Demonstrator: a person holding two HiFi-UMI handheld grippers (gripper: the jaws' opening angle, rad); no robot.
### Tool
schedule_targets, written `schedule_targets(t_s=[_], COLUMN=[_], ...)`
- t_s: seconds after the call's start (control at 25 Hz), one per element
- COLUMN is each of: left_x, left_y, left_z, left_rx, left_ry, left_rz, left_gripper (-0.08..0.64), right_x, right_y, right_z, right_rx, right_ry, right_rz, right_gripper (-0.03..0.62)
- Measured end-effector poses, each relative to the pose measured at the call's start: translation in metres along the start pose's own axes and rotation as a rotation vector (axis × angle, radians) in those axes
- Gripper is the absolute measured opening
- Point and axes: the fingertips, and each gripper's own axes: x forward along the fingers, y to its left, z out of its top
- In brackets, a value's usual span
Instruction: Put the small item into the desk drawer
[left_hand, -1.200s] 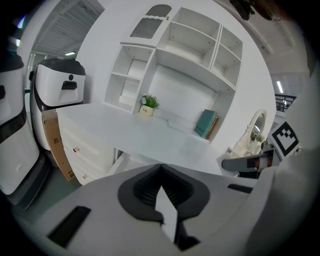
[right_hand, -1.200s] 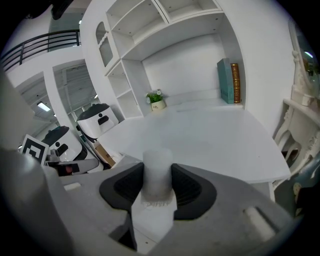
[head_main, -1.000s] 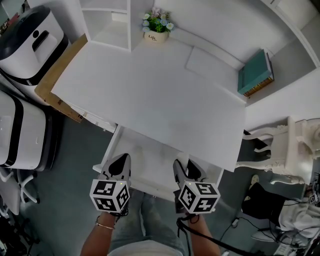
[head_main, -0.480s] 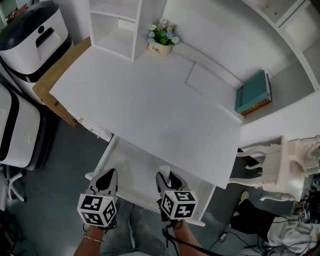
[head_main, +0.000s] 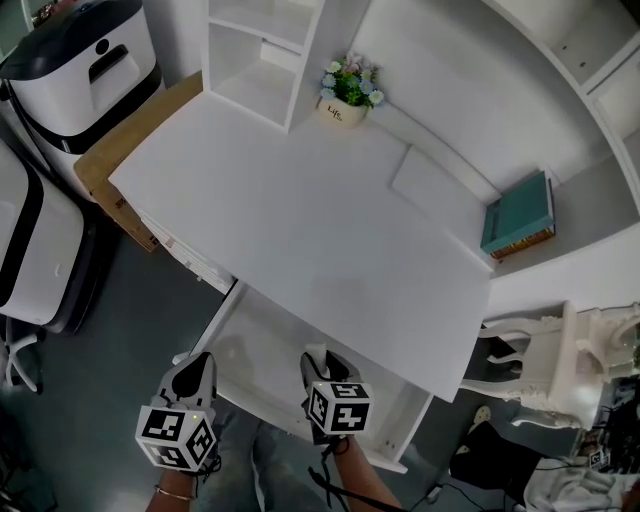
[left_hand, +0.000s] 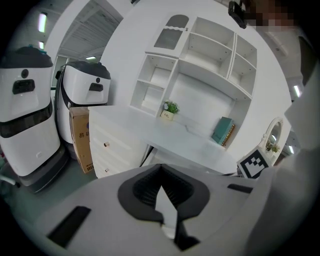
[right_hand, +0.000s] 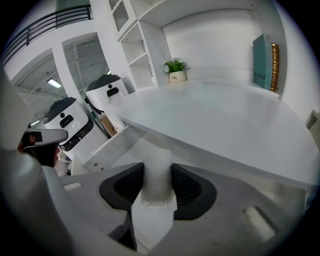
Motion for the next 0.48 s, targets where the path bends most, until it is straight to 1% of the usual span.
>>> schedule_targets(t_s=[0.24, 0.48], left_x=[-0.014, -0.025], left_y=[0.025, 0.044], left_z=[-0.003, -0.005], left_rx=[-0.055, -0.077], left_ry=[-0.016, -0.022], left_rz=[0.046, 0.092], left_gripper=[-0.002, -0.002], right_x=[0.035, 0.06], right_y=[0.0, -0.003], right_z=[-0.005, -0.01], right_rx=[-0.055, -0.067], right_ry=[0.033, 0.061], right_rz=[-0.013, -0.038], right_gripper=[0.172, 0.172])
